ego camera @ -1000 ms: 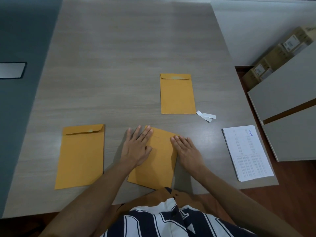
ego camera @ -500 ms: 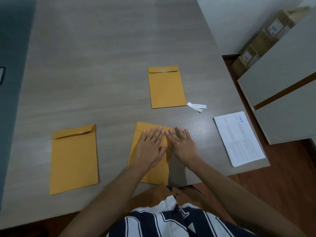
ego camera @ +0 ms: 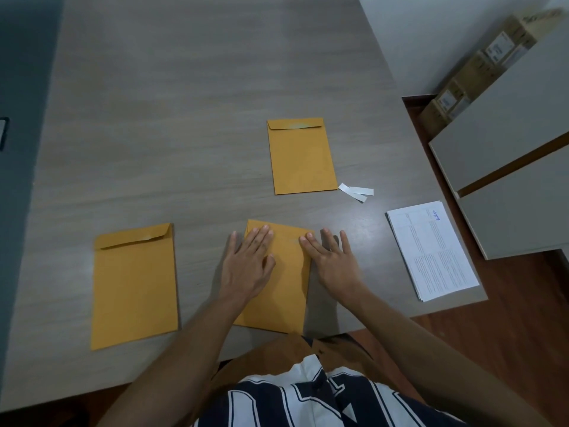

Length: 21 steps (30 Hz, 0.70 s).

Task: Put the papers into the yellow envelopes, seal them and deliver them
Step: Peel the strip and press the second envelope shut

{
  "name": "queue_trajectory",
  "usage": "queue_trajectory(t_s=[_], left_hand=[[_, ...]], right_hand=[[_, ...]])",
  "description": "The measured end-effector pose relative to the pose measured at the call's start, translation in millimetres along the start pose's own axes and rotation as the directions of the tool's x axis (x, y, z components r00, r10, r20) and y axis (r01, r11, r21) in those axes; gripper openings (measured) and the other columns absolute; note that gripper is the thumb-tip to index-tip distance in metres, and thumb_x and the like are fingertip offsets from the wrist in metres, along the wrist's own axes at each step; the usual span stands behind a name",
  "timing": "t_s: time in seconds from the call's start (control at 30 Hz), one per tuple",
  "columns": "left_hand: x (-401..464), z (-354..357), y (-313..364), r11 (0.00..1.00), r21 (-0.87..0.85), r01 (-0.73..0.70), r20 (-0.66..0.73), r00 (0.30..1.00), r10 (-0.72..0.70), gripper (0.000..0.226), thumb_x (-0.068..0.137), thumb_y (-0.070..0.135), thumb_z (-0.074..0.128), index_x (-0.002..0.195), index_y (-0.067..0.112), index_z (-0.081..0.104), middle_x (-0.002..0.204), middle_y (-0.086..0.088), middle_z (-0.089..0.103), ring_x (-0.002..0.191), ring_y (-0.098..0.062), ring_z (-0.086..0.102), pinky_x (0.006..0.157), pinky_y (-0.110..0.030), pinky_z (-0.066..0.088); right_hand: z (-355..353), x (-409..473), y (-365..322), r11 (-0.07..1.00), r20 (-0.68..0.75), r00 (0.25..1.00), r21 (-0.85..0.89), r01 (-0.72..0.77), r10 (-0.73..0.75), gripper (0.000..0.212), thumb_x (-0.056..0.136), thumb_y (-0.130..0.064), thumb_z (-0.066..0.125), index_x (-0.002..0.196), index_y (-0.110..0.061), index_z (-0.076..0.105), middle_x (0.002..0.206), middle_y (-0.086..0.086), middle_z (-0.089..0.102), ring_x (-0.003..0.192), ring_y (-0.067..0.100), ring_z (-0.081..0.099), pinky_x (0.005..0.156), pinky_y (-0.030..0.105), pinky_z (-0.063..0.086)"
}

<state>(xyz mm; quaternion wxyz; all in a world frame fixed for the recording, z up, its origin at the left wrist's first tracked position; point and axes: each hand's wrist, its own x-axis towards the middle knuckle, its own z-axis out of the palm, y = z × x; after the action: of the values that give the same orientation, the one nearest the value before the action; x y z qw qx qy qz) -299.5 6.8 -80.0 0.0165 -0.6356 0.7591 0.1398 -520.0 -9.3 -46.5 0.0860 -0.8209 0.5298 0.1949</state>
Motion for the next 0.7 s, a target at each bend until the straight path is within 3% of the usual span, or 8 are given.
queue_trajectory(t_s=[0.2,0.33,0.4,0.47,0.57,0.63,0.7], left_hand=[[-2,-4,-29,0.999,0.048,-0.012,-0.029,0.999,0.014,0.058,0.1,0.045,0.018,0.153,0.025,0.026,0.159,0.008,0.027,0.149,-0.015,0.021,0.12,-0.051,0.003],[-2,-9,-23,0.998,0.067,0.005,-0.043,0.999,-0.002,0.057,0.098,0.043,0.025,0.15,0.022,0.036,0.155,0.005,0.036,0.146,-0.027,0.029,0.119,-0.05,0.007],[2,-12,-24,0.999,0.049,-0.024,-0.112,0.993,0.03,0.056,0.095,0.041,0.032,0.142,0.017,0.051,0.146,0.0,0.05,0.141,-0.033,0.039,0.118,-0.049,0.014],[11,-14,-24,0.997,0.049,-0.062,-0.174,0.982,0.07,0.047,0.091,0.038,0.047,0.125,0.012,0.066,0.131,-0.006,0.064,0.129,-0.036,0.051,0.114,-0.05,0.028],[28,-30,-21,1.0,0.018,0.01,-0.128,0.992,-0.007,0.029,0.083,0.035,0.073,0.098,0.01,0.074,0.101,-0.014,0.071,0.107,-0.034,0.061,0.095,-0.045,0.048],[39,-43,-16,0.998,-0.031,0.06,-0.063,0.996,-0.062,0.026,0.085,0.039,0.072,0.087,0.013,0.07,0.09,-0.009,0.068,0.099,-0.027,0.056,0.084,-0.039,0.046],[49,-50,-14,0.995,-0.07,0.071,-0.057,0.996,-0.075,0.026,0.085,0.04,0.071,0.089,0.015,0.066,0.097,-0.003,0.061,0.1,-0.022,0.048,0.084,-0.033,0.041]], right_hand=[[0,1,2,1.0,0.025,1.0,0.002,0.0,0.0,0.064,0.102,-0.024,0.025,0.153,-0.032,-0.013,0.163,-0.009,-0.005,0.149,0.03,-0.011,0.117,0.058,-0.006],[-5,1,-1,1.0,0.056,0.998,-0.005,-0.01,0.01,0.063,0.102,-0.025,0.027,0.154,-0.031,-0.01,0.163,-0.009,-0.003,0.149,0.03,-0.011,0.118,0.058,-0.004],[-11,5,-6,0.999,0.056,0.998,0.032,-0.038,0.037,0.061,0.102,-0.028,0.032,0.155,-0.028,0.002,0.163,-0.007,0.008,0.15,0.03,-0.004,0.119,0.057,-0.001],[-19,11,-12,0.995,0.003,0.997,0.075,-0.071,0.071,0.051,0.101,-0.033,0.035,0.15,-0.025,0.028,0.156,-0.002,0.032,0.149,0.03,0.013,0.119,0.053,0.009],[-27,26,-17,0.981,-0.166,0.974,0.143,-0.13,0.153,0.04,0.097,-0.045,0.038,0.114,-0.023,0.067,0.117,0.002,0.065,0.123,0.02,0.049,0.104,0.042,0.03],[-31,38,-16,0.973,-0.227,0.956,0.176,-0.147,0.185,0.04,0.094,-0.047,0.044,0.095,-0.019,0.072,0.098,0.001,0.068,0.104,0.018,0.055,0.092,0.037,0.035],[-32,49,-13,0.971,-0.224,0.96,0.205,-0.126,0.171,0.034,0.091,-0.045,0.053,0.099,-0.017,0.07,0.099,0.002,0.066,0.105,0.022,0.052,0.087,0.036,0.037]])
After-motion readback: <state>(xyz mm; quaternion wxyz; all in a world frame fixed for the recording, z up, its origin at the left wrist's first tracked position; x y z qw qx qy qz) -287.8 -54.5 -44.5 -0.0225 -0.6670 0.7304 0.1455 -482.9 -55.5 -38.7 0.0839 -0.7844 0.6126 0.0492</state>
